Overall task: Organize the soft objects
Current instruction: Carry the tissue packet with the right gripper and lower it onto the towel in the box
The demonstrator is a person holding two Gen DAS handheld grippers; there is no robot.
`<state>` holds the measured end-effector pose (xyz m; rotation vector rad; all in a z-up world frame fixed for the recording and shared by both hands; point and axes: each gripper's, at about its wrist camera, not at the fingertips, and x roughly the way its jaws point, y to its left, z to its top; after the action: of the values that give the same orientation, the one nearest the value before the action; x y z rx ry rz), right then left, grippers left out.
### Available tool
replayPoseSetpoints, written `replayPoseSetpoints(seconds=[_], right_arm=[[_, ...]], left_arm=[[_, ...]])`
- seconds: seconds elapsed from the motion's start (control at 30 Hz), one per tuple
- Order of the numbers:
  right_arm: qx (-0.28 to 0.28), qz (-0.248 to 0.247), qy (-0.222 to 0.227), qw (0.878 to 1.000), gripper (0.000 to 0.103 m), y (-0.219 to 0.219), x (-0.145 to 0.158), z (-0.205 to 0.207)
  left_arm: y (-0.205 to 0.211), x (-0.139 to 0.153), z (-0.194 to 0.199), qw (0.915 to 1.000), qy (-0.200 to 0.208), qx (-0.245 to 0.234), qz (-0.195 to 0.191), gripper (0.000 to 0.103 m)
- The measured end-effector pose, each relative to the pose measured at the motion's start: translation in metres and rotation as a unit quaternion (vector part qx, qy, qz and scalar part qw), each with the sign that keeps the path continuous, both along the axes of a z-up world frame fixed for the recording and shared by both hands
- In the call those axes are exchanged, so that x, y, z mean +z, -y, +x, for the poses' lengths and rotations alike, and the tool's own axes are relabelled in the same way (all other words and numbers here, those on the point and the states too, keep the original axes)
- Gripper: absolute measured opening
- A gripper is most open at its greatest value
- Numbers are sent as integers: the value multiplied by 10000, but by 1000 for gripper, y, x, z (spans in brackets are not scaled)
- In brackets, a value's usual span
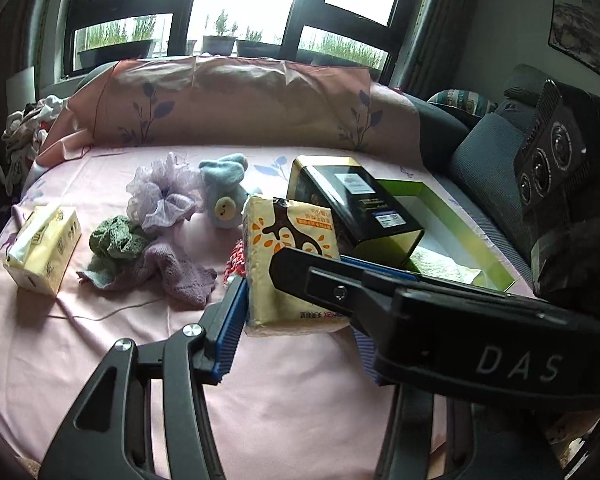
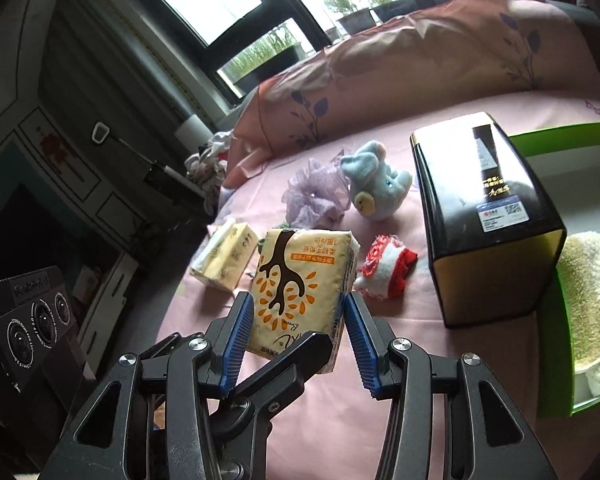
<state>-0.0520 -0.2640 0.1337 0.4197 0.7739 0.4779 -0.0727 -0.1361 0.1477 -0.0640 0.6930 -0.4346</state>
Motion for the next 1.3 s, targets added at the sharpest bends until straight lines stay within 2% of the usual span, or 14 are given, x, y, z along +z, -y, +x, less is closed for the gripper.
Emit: replayPoseSetpoints(seconds=[0.2,0.47,0.93,1.2,1.3], right_arm=[[-421,10,636,9971,50,38,30,-26],[-1290,141,880,9876,50,96,38,-39],[-2236,657,687,9700,50,183,11,-42],[-2640,881,262,9602,50,214,-16,-39],[-2775,808,106,9573,50,220,-23,-37]], left_arm=[[38,29,-13,9976,506,-446,133,50],[103,36,-12,9918,696,-1043,249,50],[191,19,3,9797,505,-1884,467,50],[222,-4,16,9751,121,-2140,571,50],[230,-13,21,9749,-52,-2145,590,50]])
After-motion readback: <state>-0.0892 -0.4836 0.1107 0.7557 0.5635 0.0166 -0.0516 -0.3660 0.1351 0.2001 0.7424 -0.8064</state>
